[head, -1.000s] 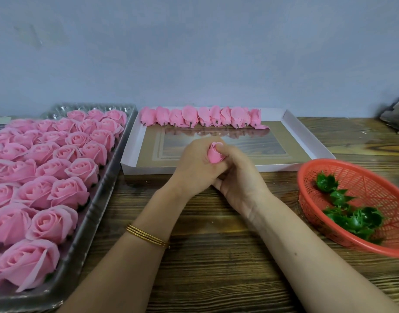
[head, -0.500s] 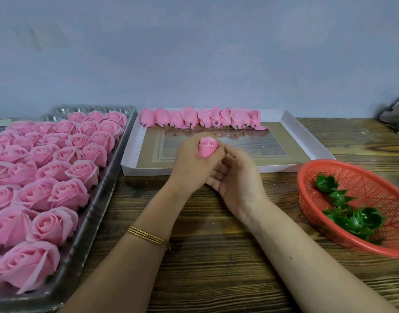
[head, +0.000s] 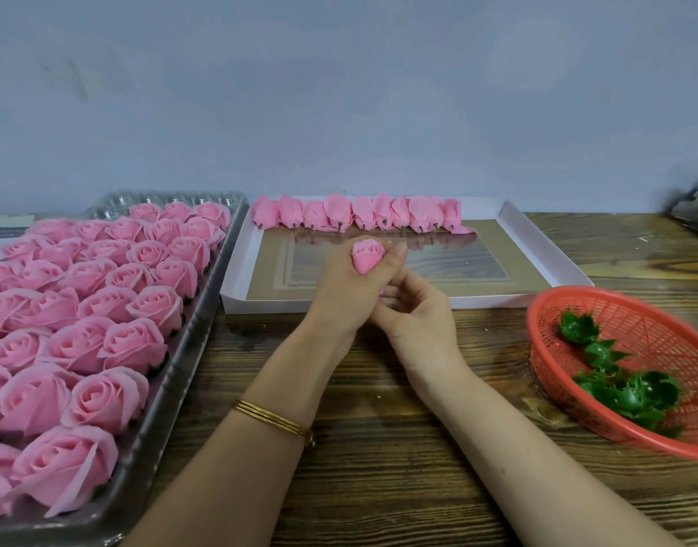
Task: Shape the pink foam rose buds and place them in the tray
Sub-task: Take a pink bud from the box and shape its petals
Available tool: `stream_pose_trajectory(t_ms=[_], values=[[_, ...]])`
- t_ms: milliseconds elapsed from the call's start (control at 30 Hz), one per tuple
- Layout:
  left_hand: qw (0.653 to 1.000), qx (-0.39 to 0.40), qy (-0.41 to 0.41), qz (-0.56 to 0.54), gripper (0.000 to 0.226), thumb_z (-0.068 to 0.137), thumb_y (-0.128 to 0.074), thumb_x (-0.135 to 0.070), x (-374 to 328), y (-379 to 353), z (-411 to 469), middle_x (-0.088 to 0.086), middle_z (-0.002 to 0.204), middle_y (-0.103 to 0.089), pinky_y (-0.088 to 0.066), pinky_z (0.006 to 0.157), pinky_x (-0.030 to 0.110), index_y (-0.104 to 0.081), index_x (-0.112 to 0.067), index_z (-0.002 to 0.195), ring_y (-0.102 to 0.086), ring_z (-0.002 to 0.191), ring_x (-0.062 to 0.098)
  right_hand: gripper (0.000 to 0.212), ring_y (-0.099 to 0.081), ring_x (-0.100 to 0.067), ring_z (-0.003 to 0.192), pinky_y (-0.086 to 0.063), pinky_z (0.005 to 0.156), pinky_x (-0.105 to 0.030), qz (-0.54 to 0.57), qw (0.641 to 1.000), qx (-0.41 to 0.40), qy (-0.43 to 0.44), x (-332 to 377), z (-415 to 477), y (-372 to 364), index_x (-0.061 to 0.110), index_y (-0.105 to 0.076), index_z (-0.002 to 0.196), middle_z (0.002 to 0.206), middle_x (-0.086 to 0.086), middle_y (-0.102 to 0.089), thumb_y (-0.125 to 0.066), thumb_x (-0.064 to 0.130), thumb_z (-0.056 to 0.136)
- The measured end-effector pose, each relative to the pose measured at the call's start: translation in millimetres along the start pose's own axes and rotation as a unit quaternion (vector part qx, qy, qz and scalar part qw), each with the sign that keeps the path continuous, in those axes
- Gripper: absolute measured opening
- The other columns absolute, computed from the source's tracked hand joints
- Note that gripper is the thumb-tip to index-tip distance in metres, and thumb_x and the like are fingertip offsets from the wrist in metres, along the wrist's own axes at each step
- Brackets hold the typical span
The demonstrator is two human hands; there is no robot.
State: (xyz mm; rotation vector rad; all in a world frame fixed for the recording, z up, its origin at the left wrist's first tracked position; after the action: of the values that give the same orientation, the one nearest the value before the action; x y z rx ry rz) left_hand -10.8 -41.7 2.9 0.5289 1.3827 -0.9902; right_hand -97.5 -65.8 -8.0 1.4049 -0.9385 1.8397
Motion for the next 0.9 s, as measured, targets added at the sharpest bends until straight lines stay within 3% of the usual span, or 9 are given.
stream_pose_trajectory(t_ms=[167, 333, 367, 433, 533, 633, 767, 900], values=[[0.999, 0.033, -0.007, -0.002, 0.009, 0.075, -0.074, -0.025, -1.1, 3.8, -0.4, 0.0, 0.073, -0.071, -0.054, 0.055, 0.026, -0.068, -0.028, 0.068, -0.067, 0.065, 0.013, 0.023, -0.056, -0.011, 0.07, -0.049, 0.067, -0.016, -0.016, 1.0, 0.0, 0.003, 2.2, -1.6, 0.3, 0.009, -0.068, 0.089, 0.07, 0.0, -0.064, -0.07, -0.011, 0.078], [0.999, 0.041, -0.008, -0.002, 0.012, 0.073, -0.074, -0.018, -5.2, 6.6, 1.0, 0.004, 0.074, -0.067, -0.055, 0.068, 0.038, -0.067, -0.027, 0.067, -0.064, 0.073, 0.02, 0.027, -0.052, -0.003, 0.061, -0.044, 0.062, -0.016, 0.002, 0.999, 0.038, -0.021, 2.6, -1.5, 1.0, 0.013, -0.071, 0.1, 0.065, 0.004, -0.061, -0.066, -0.008, 0.083], [0.999, 0.046, -0.004, -0.006, 0.012, 0.074, -0.075, -0.016, -6.4, 7.4, 0.7, 0.004, 0.074, -0.067, -0.054, 0.07, 0.038, -0.066, -0.024, 0.07, -0.063, 0.078, 0.023, 0.023, -0.05, -0.008, 0.063, -0.042, 0.062, -0.019, 0.004, 0.999, 0.043, -0.026, 3.2, -1.3, 2.0, 0.01, -0.071, 0.098, 0.065, -0.001, -0.057, -0.065, -0.007, 0.085], [0.998, 0.065, 0.01, -0.01, 0.013, 0.08, -0.074, -0.01, -8.7, 9.1, -0.1, 0.001, 0.07, -0.066, -0.053, 0.07, 0.038, -0.064, -0.018, 0.077, -0.061, 0.085, 0.029, 0.011, -0.046, -0.022, 0.07, -0.04, 0.064, -0.026, 0.012, 0.998, 0.056, -0.039, 3.5, 0.0, 4.8, -0.011, -0.067, 0.095, 0.072, -0.015, -0.052, -0.063, -0.006, 0.086], [0.996, 0.088, 0.029, -0.006, 0.007, 0.086, -0.068, -0.013, -11.5, 11.8, -1.0, -0.005, 0.06, -0.065, -0.044, 0.077, 0.049, -0.062, -0.014, 0.083, -0.06, 0.087, 0.029, 0.023, -0.047, -0.022, 0.072, -0.041, 0.065, -0.026, 0.034, 0.995, 0.07, -0.068, 4.1, 1.2, 5.7, -0.024, -0.059, 0.097, 0.082, -0.019, -0.053, -0.061, -0.003, 0.088], [0.996, 0.083, 0.028, 0.001, 0.007, 0.088, -0.067, -0.011, -12.0, 13.7, -0.7, -0.002, 0.063, -0.066, -0.047, 0.08, 0.048, -0.064, -0.014, 0.082, -0.062, 0.086, 0.028, 0.014, -0.05, -0.014, 0.068, -0.044, 0.064, -0.023, 0.052, 0.991, 0.083, -0.087, 5.0, 0.3, 4.0, -0.014, -0.064, 0.096, 0.082, -0.018, -0.054, -0.061, -0.004, 0.088], [0.998, 0.054, 0.011, -0.005, 0.013, 0.085, -0.07, -0.007, -7.2, 13.4, 1.7, 0.019, 0.077, -0.065, -0.057, 0.07, 0.034, -0.066, -0.017, 0.079, -0.066, 0.076, 0.019, 0.012, -0.055, -0.015, 0.068, -0.048, 0.067, -0.023, 0.019, 0.996, 0.056, -0.061, 2.8, -0.8, 3.3, -0.007, -0.065, 0.092, 0.07, -0.009, -0.06, -0.069, -0.007, 0.081], [0.998, 0.052, -0.014, 0.032, 0.012, 0.085, -0.072, -0.006, -2.1, 12.1, 2.8, -0.002, 0.057, -0.063, -0.054, 0.059, 0.023, -0.064, -0.014, 0.087, -0.062, 0.06, 0.011, 0.022, -0.055, -0.001, 0.058, -0.047, 0.061, -0.014, -0.028, 0.999, 0.035, -0.014, 1.4, -0.4, 3.8, 0.007, -0.061, 0.079, 0.056, 0.011, -0.06, -0.072, -0.012, 0.076]])
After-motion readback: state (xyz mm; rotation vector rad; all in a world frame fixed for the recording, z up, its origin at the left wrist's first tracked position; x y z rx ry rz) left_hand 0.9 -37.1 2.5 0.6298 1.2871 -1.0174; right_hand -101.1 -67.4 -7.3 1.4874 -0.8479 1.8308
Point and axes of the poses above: each hand's wrist, its own z-axis towards the middle knuckle, its own y-axis out of the back of the hand, x = y × z, the point moved 1 cm from there along z, towards the middle knuckle
